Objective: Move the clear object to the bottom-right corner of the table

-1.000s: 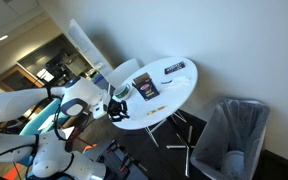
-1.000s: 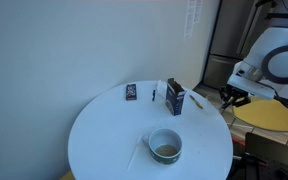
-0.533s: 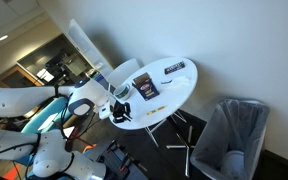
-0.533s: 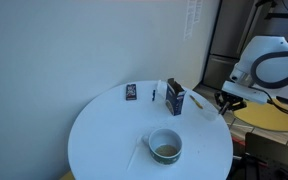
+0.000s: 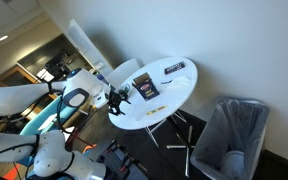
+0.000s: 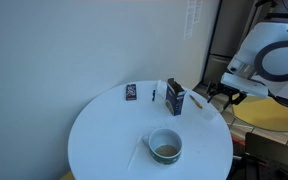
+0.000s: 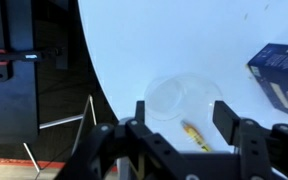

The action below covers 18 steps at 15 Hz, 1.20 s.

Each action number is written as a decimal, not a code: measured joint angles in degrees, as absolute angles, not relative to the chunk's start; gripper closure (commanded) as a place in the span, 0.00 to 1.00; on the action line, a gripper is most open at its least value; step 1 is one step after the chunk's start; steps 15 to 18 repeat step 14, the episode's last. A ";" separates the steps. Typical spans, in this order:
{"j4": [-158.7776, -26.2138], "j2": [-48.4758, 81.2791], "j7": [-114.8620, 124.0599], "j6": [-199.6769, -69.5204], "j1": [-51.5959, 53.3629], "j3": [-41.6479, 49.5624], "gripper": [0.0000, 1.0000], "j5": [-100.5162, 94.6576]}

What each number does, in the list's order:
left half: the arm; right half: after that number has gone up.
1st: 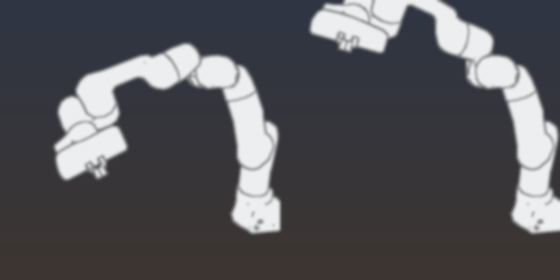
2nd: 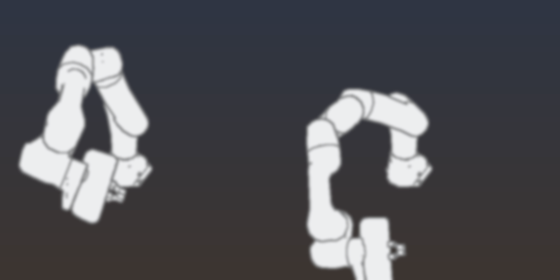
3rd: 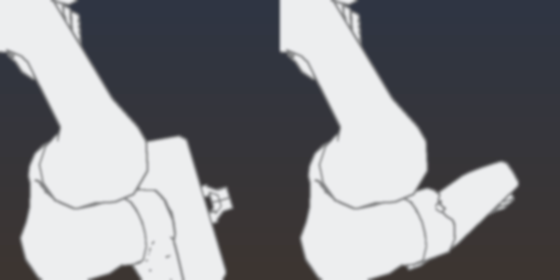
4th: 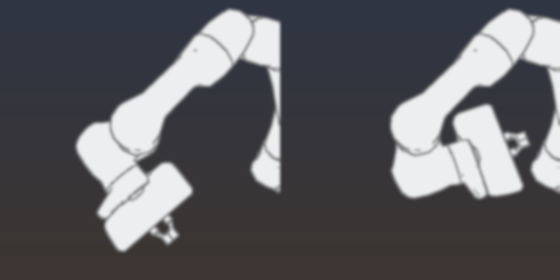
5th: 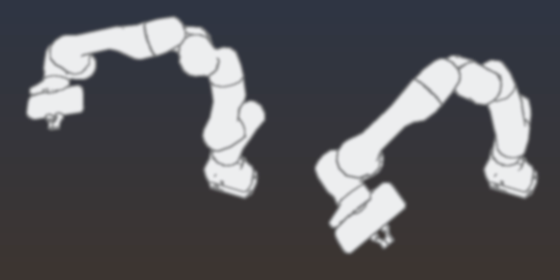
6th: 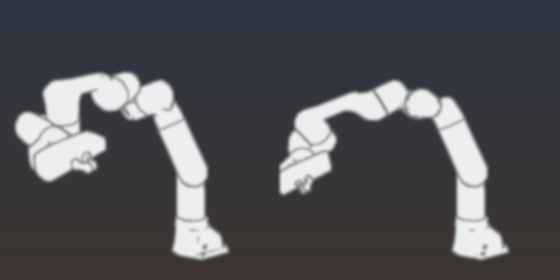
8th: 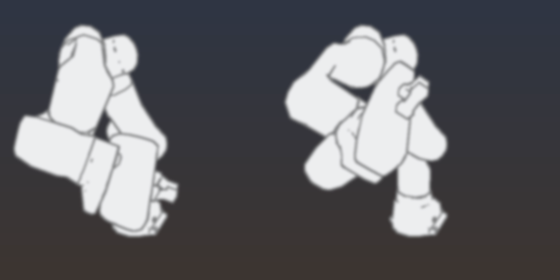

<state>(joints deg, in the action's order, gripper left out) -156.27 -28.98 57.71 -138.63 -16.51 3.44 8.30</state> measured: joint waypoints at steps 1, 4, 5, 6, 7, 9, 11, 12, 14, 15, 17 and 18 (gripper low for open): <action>-155.19 -30.34 56.70 -137.16 -15.43 3.47 0.00 8.66; -150.67 -33.64 51.71 -130.48 -12.02 3.87 0.00 11.14; -148.76 -34.18 50.15 -127.52 -11.09 3.97 0.00 11.95; -146.83 -34.37 48.78 -124.61 -10.41 4.01 0.00 12.51; -144.93 -34.34 47.58 -121.85 -9.90 4.03 0.00 12.87; -141.58 -33.93 45.75 -117.20 -9.37 4.01 0.00 13.04; -138.98 -33.11 44.08 -113.94 -9.18 3.98 0.00 13.05; -137.86 -32.49 43.32 -112.24 -9.14 3.96 0.00 13.07; -136.47 -31.33 42.46 -110.66 -9.05 3.95 0.00 13.12; -136.47 -31.33 42.46 -110.66 -9.05 3.95 0.00 13.12; -136.47 -31.33 42.46 -110.66 -9.05 3.95 0.00 13.12; -136.47 -31.33 42.46 -110.66 -9.05 3.95 0.00 13.12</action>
